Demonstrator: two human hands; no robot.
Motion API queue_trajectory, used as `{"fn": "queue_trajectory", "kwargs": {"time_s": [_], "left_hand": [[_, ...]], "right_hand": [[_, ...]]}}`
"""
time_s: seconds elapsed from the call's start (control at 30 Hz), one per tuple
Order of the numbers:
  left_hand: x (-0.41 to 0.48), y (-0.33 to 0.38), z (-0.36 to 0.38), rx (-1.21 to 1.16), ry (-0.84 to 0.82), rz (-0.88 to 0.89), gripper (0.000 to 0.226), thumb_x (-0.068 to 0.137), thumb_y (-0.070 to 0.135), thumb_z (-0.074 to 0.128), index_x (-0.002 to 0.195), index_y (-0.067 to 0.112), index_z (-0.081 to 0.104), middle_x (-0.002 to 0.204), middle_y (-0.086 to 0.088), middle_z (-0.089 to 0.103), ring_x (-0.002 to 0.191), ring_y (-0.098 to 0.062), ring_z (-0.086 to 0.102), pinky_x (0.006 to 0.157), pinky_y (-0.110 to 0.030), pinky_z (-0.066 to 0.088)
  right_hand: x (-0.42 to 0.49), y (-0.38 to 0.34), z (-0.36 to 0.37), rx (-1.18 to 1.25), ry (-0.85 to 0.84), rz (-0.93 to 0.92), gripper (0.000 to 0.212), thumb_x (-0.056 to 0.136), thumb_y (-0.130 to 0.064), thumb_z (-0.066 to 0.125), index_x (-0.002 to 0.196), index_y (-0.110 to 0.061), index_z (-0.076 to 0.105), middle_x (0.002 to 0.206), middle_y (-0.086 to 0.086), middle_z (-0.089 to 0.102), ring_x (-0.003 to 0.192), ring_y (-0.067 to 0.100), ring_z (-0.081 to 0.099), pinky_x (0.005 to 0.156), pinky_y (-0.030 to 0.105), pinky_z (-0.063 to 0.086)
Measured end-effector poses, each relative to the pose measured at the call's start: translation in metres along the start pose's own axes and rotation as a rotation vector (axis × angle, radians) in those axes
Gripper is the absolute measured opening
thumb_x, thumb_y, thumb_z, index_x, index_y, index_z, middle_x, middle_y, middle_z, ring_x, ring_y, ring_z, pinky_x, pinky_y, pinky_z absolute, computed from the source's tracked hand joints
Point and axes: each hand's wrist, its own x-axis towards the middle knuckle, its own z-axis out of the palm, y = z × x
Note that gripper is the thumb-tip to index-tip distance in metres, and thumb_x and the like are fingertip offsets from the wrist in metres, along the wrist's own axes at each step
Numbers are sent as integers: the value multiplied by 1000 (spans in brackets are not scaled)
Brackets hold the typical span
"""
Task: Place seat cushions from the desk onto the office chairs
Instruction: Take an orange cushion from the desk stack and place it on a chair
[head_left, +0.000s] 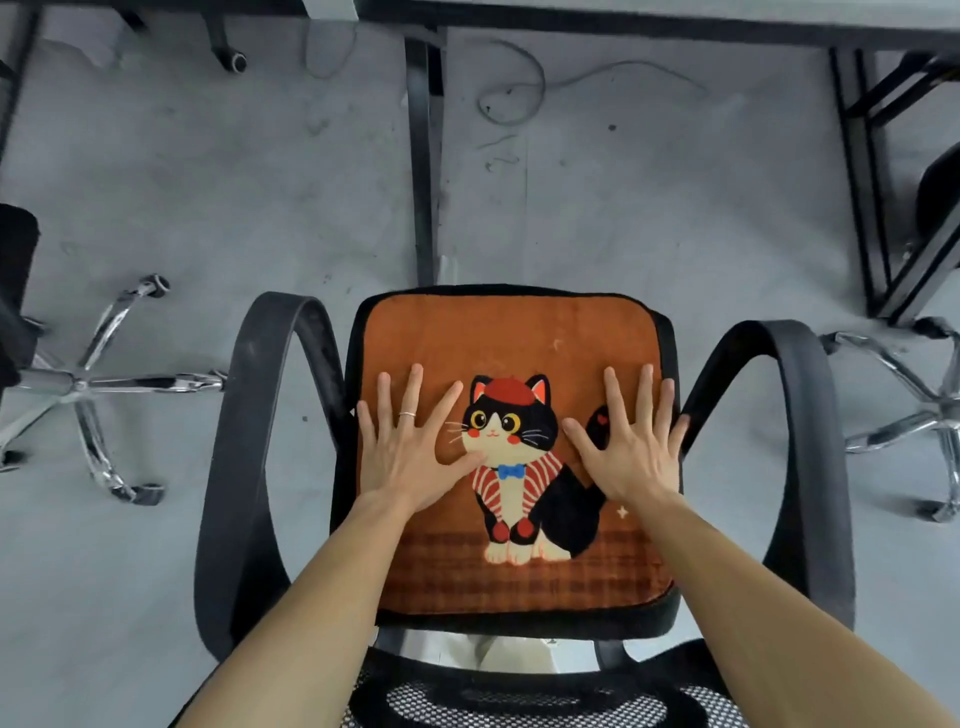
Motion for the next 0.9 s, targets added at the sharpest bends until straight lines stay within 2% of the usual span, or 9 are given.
{"fn": "queue_trajectory", "kwargs": {"time_s": [0.17,0.3,0.4,0.47,0.57,0.7,0.8,0.9], "left_hand": [[1,-5,14,24,12,-22,102,67,100,15,148,51,-23,158,0,-36,144,-38,-32,116,-63,-12],[-2,0,5,29,-89,-49,100,71,98,12,147,48,-27,154,-1,-43,142,-38,-37,116,-64,-12],[-24,10,-4,-8,-90,-78,94,79,91,13,151,42,-25,154,-2,-43,144,-38,-33,116,-66,-4],[-52,19,-4,-50,-167,-97,97,79,91,16,148,42,-30,151,-2,-48,143,-38,-35,114,-70,-4],[-94,34,4,-102,-350,-176,109,68,97,24,142,46,-37,145,-1,-55,141,-40,-38,110,-75,-5],[-110,43,10,-224,-454,-373,127,56,101,39,140,47,-40,142,-4,-58,140,-42,-37,107,-79,1],[-109,37,18,-188,-502,-348,141,50,98,53,136,45,-45,136,-5,-63,135,-43,-44,107,-80,3],[-103,33,25,-163,-531,-338,147,45,98,55,132,42,-50,133,-8,-65,130,-45,-49,107,-80,2]], "right_hand": [[6,-4,12,-54,61,29,88,85,-87,6,155,-41,-17,163,0,-30,148,25,-31,120,56,-13],[8,-6,0,-76,-50,28,89,82,-89,2,153,-41,-23,161,-1,-33,147,24,-33,117,59,-16],[-15,-12,-6,-31,-44,73,87,86,-85,6,155,-39,-21,163,3,-29,149,26,-28,118,61,-11],[-50,-16,-1,13,-71,121,87,86,-83,11,155,-39,-20,163,5,-29,150,27,-26,118,63,-7],[-93,-22,11,80,-233,280,101,76,-92,19,152,-42,-24,159,6,-37,148,34,-28,114,71,-3],[-97,-45,10,187,-333,493,125,54,-106,21,146,-43,-36,154,8,-44,146,40,-30,108,78,0],[-102,-51,21,179,-342,444,137,44,-110,20,142,-38,-42,152,9,-46,142,43,-36,105,80,1],[-105,-44,31,125,-348,380,139,43,-111,16,143,-34,-43,150,12,-49,139,45,-39,106,81,1]]}}
